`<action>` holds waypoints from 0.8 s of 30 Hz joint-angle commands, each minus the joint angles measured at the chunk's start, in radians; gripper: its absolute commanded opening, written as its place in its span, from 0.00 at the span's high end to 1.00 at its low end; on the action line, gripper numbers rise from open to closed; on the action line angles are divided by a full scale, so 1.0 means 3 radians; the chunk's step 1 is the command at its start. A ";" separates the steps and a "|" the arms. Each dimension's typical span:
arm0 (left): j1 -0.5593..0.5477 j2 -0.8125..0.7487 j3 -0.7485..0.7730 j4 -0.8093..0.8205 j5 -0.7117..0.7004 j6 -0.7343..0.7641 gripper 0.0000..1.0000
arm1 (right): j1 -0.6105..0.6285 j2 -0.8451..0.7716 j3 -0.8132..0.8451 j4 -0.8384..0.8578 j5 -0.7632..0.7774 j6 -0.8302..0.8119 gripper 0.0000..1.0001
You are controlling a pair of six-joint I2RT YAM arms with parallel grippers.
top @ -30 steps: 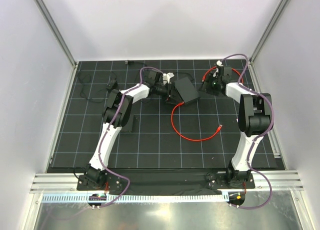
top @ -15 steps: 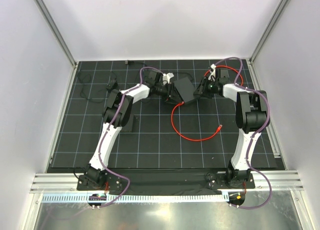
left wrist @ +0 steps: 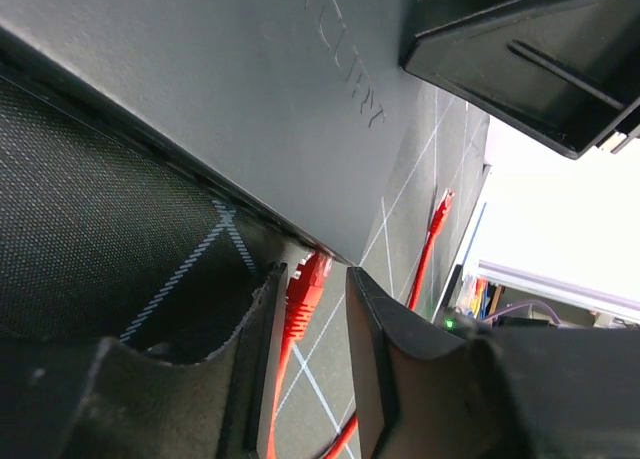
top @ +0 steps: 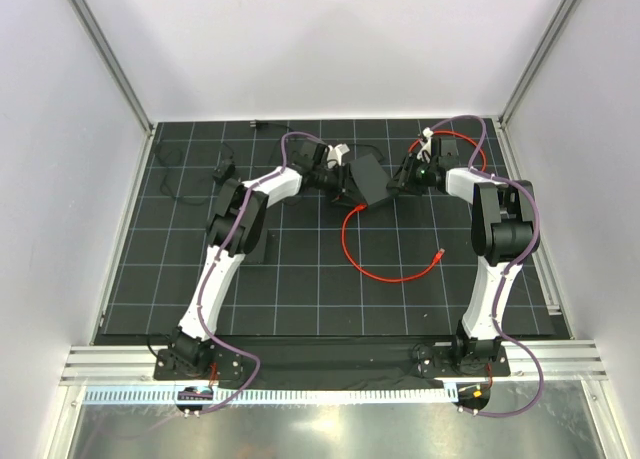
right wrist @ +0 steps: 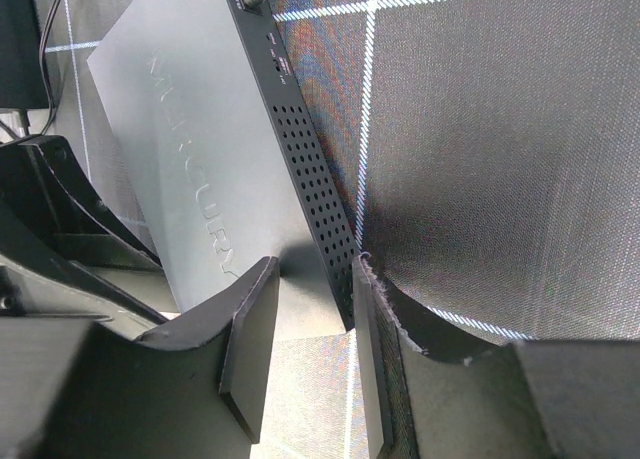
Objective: Pull the plug from the switch port
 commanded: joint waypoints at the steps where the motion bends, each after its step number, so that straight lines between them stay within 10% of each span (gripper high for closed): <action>1: -0.0055 0.0153 -0.0075 -0.0185 -0.0500 0.0141 0.64 | 0.0060 0.0013 0.0003 0.0088 -0.0094 0.0051 0.58; 17: -0.0148 0.0311 0.0185 -0.0425 -0.0658 0.0166 0.95 | 0.0178 -0.0083 0.0003 -0.0076 0.0569 0.0051 0.60; 24: -0.0142 0.0403 0.0329 -0.0640 -0.0653 0.0238 1.00 | 0.0260 -0.0605 -0.0115 -0.0260 0.1229 -0.0138 0.46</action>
